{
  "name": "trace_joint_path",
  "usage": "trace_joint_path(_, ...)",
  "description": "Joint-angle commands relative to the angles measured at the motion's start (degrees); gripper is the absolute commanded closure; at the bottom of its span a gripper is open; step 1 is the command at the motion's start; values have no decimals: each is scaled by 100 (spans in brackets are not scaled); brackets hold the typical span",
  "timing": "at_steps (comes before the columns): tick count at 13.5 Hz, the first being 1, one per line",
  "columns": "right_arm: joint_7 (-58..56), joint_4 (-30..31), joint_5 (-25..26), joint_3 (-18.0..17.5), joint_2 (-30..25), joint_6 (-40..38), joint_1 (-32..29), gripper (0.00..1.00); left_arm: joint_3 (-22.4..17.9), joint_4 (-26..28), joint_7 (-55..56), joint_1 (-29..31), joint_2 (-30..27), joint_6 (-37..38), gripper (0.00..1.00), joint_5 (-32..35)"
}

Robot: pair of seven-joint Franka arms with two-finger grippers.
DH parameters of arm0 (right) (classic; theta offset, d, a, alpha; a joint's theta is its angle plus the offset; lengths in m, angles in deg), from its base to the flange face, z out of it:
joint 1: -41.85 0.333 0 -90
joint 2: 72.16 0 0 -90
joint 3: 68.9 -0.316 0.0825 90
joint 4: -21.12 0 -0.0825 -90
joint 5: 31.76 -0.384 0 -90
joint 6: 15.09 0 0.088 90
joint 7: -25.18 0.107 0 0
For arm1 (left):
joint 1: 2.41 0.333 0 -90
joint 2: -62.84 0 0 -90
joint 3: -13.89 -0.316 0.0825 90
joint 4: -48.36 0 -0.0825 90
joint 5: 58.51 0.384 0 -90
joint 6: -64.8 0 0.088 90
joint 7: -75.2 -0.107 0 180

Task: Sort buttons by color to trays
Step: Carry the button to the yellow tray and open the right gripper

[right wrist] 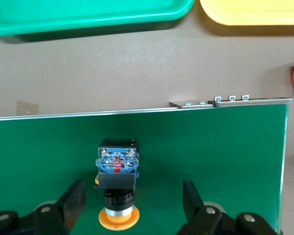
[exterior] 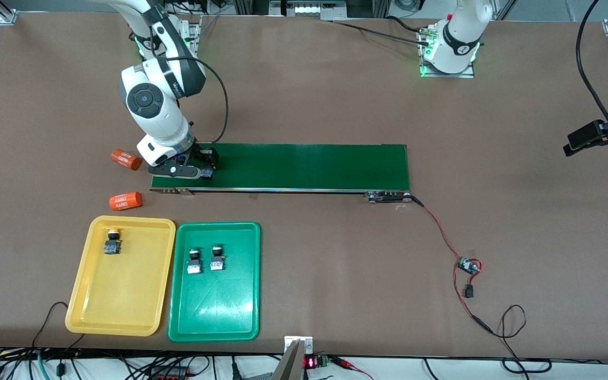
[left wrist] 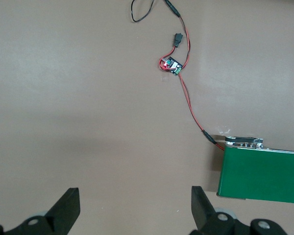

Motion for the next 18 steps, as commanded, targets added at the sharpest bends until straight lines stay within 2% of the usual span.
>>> trace_joint_path(1,-70,60,83,32,184,276,-5,12,12,92,-91,105,-75,-33,0,-58)
trace_joint_path(3,-70,61,109,41,281,355,-14,22,12,92,-91,114,-66,-33,0,-67)
trace_joint_path(4,-70,61,205,50,316,390,-32,29,12,92,-91,123,-75,-33,0,-67)
trace_joint_path(7,-79,52,241,59,325,382,-67,61,12,92,-100,114,-66,-33,0,-67)
trace_joint_path(10,-122,8,241,68,246,268,-189,78,12,92,-91,114,-66,-24,0,-67)
trace_joint_path(13,-421,-281,232,68,27,-239,-391,81,12,92,-91,114,-66,-33,0,-58)
trace_joint_path(16,-807,-1062,232,68,70,-856,-690,81,12,92,-91,114,-48,-68,0,-58)
trace_joint_path(18,-1123,-1510,223,68,210,-866,-971,82,12,83,-91,114,-31,-129,0,-32)
